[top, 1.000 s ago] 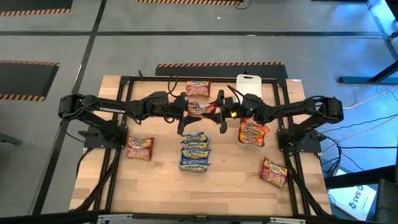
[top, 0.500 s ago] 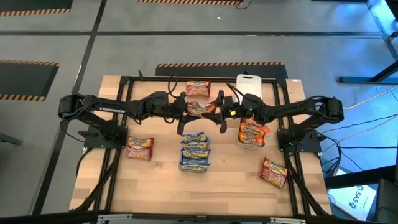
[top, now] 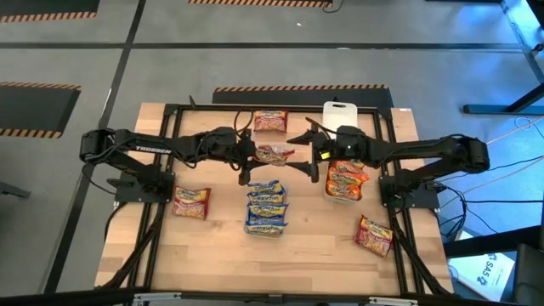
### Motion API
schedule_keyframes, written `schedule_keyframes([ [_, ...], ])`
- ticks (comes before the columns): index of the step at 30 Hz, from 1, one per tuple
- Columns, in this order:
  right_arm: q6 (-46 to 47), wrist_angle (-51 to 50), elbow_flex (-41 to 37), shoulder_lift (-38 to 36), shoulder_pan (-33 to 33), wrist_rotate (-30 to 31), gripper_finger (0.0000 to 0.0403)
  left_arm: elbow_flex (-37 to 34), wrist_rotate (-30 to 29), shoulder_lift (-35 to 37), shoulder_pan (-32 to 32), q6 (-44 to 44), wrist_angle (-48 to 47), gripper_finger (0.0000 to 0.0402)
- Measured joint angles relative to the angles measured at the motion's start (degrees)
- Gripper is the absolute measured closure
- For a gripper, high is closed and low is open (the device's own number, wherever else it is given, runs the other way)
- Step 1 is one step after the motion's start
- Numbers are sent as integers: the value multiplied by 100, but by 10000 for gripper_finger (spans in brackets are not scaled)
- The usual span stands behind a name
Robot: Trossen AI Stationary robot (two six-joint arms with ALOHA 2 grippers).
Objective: Sort Maruchan noodles
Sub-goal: Put the red noodle pack into the white bin
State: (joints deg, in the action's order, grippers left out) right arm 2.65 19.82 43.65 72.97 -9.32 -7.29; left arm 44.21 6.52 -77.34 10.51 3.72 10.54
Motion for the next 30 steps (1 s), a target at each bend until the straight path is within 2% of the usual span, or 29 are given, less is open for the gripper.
schedule_keyframes([
  [4, -189, -1278, 643, -82, -1, 317, 47, 0, 6, -115, -54, 148, -92, 307],
  [7, -308, -1908, 1352, 154, 0, 321, 53, 0, 5, -112, -51, 259, -68, 307],
  [14, -372, -3394, 2896, 1263, 135, 40, 56, 0, 8, -112, -1, 288, -103, 307],
  [21, -303, -4668, 4074, 2276, 386, 495, 56, 0, 23, -112, -6, 289, -144, 307],
  [26, -253, -5119, 4356, 2660, 364, 663, 61, 0, 22, -110, -3, 284, -185, 307],
  [30, -257, -5215, 4378, 2716, 382, 623, 102, 0, 21, -110, -8, 284, -199, 307],
])
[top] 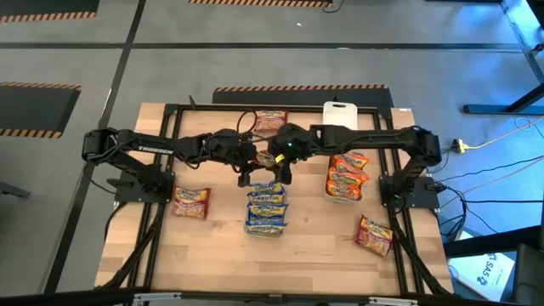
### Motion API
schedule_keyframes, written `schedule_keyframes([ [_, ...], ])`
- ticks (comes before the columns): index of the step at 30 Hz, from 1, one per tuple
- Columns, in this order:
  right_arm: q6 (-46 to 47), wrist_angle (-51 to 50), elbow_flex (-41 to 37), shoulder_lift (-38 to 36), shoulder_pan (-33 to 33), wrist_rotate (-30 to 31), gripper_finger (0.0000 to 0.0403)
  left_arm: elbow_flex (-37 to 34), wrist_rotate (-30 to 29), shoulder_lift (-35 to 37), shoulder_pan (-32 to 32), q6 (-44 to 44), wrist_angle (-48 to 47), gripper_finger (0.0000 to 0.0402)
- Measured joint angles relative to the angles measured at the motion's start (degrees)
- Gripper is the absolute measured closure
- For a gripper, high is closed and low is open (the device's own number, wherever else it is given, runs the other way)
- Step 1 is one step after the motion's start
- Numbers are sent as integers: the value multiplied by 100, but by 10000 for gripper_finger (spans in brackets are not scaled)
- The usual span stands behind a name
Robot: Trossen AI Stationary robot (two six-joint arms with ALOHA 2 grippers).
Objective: Sort Maruchan noodles
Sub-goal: Put the red noodle pack into the white bin
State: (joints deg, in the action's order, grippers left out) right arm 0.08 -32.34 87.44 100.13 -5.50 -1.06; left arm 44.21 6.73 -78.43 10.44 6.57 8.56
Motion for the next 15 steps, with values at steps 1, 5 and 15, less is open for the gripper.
schedule_keyframes([
  [1, -2, -34, -4, 2, 0, 2, 119, 0, -1, 0, 0, -2, 0, 307],
  [5, 5, -25, -4, 2, -9, -54, 209, 0, -21, 0, 0, -4, 2, 307],
  [15, 89, -47, -4, -55, -7, 187, 337, 0, -425, 181, -11, -333, -152, 268],
])
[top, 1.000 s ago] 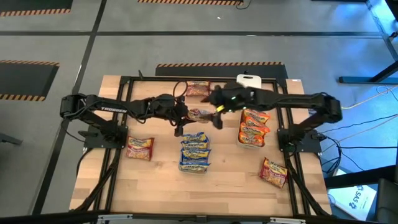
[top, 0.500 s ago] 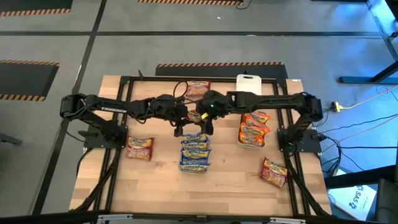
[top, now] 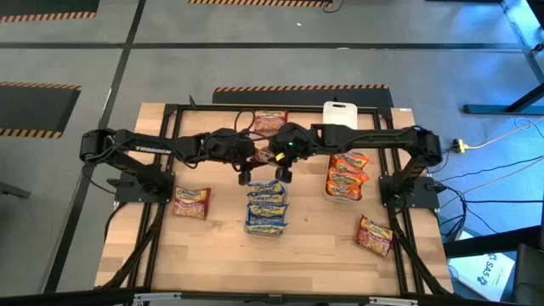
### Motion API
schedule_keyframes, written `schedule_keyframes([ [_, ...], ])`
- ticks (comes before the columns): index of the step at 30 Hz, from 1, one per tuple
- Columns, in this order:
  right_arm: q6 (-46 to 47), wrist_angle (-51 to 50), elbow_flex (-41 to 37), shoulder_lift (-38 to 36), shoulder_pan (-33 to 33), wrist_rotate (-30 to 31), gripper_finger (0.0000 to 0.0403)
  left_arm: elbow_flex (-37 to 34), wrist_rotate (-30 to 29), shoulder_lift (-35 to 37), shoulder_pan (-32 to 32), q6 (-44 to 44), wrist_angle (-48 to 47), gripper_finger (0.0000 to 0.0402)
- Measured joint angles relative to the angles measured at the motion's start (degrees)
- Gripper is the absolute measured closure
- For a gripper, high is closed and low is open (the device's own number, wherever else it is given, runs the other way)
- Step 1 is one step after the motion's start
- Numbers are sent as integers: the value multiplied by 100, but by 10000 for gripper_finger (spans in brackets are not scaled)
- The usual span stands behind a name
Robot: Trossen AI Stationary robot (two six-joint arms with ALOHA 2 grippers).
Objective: Sort Maruchan noodles
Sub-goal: Put the red noodle pack into the white bin
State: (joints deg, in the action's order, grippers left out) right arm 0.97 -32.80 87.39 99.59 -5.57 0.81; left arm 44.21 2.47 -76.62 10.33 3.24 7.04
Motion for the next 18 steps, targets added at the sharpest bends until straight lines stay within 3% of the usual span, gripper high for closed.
schedule_keyframes([
  [11, -280, -987, -2, -793, -184, 159, 337, -8, -252, 1606, 11, 11, -2346, 261],
  [18, -571, -1687, -389, -1237, -1175, -130, 337, -655, -259, 1754, -151, -14, -1853, 263],
])
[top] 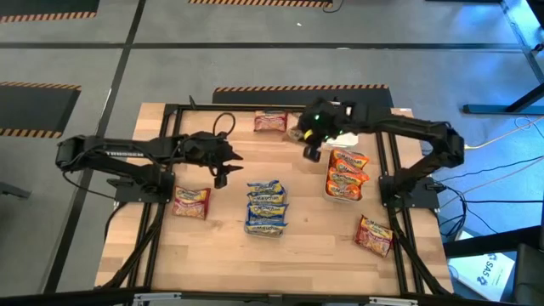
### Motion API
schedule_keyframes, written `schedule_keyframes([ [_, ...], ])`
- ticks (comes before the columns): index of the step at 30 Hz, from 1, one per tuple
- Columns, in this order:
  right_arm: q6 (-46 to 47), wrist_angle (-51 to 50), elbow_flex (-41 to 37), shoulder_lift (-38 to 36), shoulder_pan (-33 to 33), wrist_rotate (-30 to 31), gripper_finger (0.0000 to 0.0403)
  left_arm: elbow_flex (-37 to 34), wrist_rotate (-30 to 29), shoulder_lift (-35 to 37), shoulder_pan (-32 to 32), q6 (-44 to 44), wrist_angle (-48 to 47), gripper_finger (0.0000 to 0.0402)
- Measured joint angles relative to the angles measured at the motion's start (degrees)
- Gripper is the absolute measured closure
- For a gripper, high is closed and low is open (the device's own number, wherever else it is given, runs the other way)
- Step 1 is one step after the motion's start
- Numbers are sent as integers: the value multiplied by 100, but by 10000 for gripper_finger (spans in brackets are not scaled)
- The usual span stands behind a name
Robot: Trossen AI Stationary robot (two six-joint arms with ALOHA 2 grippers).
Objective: Sort Maruchan noodles
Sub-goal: Put the red noodle pack into the white bin
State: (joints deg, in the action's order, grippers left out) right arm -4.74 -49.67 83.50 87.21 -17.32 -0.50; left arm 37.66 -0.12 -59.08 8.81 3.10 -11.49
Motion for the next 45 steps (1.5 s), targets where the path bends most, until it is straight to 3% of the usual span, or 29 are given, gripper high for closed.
schedule_keyframes([
  [5, -760, 14, -597, -316, -1121, -216, 335, -403, -78, -64, -15, 6, 722, 262],
  [10, -1723, 104, -939, -338, -2437, -516, 331, -457, -599, -64, -13, 47, 990, 264],
  [14, -3302, 113, -1300, -338, -3233, -620, 331, -460, -794, -64, -12, 52, 1106, 264],
  [17, -3848, 241, -1454, -334, -3600, -852, 330, -460, -794, -64, -13, 47, 1137, 264],
  [26, -4074, 1123, -2003, -268, -3949, -1204, 329, -460, -794, -64, -12, 1, 1216, 264],
  [36, -3905, 1587, -2061, 495, -3933, -393, 329, -460, -794, -66, -13, -3, 1261, 264],
  [45, -3862, 1583, -2052, 560, -3934, -325, 329, -462, -791, -66, -13, -3, 1261, 264],
])
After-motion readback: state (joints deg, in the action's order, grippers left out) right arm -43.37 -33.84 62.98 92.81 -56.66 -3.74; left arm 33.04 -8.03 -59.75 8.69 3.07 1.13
